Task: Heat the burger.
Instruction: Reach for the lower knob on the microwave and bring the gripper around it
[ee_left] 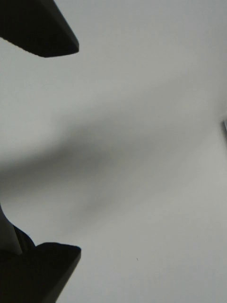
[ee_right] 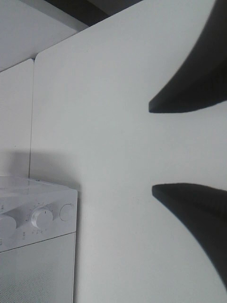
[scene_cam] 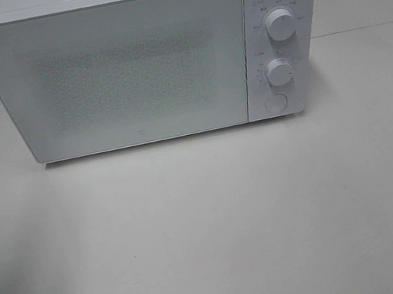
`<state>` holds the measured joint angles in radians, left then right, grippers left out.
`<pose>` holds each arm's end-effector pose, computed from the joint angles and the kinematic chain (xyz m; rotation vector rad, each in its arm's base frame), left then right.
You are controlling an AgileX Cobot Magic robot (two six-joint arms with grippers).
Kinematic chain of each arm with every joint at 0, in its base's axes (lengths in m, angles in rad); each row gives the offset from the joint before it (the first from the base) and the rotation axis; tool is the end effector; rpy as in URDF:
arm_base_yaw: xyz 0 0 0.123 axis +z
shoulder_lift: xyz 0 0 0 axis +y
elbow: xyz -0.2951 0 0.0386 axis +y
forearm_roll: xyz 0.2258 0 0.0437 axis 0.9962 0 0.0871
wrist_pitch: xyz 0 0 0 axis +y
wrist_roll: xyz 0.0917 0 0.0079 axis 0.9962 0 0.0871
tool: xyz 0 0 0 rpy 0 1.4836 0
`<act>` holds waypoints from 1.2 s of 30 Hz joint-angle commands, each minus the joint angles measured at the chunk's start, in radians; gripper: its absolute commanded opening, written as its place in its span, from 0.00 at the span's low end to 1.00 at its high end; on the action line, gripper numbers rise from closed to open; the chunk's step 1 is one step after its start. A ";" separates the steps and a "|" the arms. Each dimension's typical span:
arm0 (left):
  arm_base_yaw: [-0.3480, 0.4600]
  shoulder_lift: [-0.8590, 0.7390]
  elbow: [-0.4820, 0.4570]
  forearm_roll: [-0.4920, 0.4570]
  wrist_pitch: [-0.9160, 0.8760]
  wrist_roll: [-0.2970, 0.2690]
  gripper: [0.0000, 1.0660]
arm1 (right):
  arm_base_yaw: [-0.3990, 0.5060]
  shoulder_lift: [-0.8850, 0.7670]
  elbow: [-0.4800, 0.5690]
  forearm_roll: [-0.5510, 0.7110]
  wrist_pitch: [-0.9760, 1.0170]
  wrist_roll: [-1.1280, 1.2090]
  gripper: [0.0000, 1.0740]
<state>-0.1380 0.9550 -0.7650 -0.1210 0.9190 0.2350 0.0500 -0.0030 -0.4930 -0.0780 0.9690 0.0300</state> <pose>0.1365 -0.0279 0.3084 0.4205 2.5516 -0.1158 -0.0320 -0.0075 0.2721 -0.0204 1.9544 -0.0392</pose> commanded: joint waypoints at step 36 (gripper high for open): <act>0.175 -0.814 0.263 -0.071 0.122 0.033 0.96 | 0.000 -0.028 0.003 -0.006 -0.007 -0.006 0.45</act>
<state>0.0320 0.1820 -0.5050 -0.1890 1.0400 0.2750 0.0500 -0.0030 -0.4930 -0.0780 0.9690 0.0300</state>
